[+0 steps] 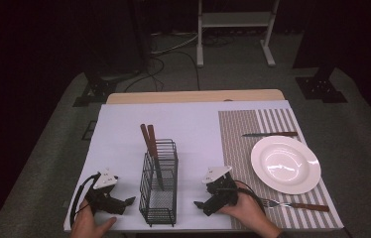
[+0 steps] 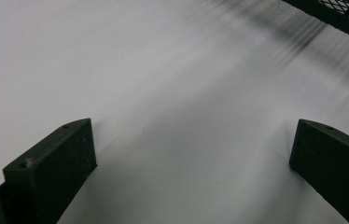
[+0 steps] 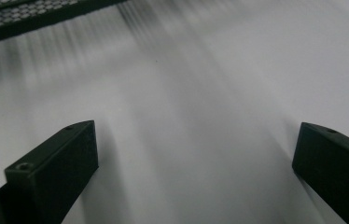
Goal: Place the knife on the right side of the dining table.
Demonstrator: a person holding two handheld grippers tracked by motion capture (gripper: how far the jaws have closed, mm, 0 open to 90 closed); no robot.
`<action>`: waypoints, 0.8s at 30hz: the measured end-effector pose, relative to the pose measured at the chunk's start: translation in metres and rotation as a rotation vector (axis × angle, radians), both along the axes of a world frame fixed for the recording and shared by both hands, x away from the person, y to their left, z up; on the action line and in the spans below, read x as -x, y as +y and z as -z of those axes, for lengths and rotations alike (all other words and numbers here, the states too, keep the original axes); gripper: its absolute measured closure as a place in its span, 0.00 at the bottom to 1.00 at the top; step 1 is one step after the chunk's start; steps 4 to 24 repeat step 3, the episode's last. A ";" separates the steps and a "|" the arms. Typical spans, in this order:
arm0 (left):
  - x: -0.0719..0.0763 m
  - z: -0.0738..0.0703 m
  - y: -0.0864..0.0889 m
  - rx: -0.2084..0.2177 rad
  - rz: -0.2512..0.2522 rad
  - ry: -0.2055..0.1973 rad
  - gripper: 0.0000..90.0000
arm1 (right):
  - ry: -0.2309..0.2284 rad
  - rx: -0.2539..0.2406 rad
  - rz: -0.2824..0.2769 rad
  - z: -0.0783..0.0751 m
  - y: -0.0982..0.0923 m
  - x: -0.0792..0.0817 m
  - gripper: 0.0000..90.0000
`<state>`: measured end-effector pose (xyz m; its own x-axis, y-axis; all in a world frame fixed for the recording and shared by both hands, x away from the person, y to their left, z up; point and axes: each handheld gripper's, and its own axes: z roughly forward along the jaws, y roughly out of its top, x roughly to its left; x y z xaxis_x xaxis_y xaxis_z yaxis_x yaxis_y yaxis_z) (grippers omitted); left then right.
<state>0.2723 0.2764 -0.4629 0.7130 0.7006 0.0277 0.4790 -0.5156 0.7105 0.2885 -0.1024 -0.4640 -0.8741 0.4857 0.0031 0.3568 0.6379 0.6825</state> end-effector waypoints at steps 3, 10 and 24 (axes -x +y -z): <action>0.000 0.000 0.000 0.001 -0.001 0.001 0.00 | -0.006 -0.011 -0.007 0.001 -0.002 0.000 0.00; 0.000 0.000 0.000 0.001 -0.001 0.001 0.00 | -0.006 -0.011 -0.007 0.001 -0.002 0.000 0.00; 0.000 0.000 0.000 0.001 -0.001 0.001 0.00 | -0.006 -0.011 -0.007 0.001 -0.002 0.000 0.00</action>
